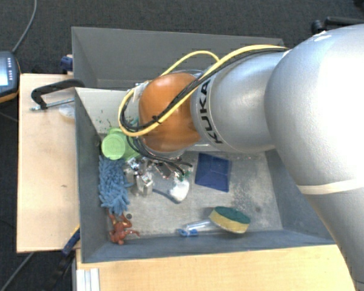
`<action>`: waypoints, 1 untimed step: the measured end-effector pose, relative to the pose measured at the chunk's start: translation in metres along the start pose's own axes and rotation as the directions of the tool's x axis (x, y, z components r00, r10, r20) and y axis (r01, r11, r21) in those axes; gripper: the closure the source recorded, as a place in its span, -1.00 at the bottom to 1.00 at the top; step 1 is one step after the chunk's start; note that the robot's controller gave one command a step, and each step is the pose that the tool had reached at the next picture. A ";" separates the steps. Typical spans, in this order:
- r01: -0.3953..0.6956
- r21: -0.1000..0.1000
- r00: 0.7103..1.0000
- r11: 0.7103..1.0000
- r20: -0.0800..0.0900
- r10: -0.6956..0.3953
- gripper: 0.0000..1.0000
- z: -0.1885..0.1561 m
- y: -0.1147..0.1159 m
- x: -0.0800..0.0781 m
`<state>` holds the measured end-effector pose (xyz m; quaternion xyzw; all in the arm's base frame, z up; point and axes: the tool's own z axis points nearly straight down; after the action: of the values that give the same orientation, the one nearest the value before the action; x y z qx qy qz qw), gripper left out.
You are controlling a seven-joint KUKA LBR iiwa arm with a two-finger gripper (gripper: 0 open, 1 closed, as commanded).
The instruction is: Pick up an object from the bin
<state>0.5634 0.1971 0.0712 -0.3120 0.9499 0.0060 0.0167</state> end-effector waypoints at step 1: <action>0.000 0.000 1.000 1.000 -0.004 0.000 -1.00 0.001 0.000 0.001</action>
Offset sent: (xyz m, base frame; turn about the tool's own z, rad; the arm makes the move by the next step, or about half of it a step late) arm 0.0000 0.0000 0.0000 0.0000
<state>0.5627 0.1960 0.0706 -0.3120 0.9500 0.0052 0.0146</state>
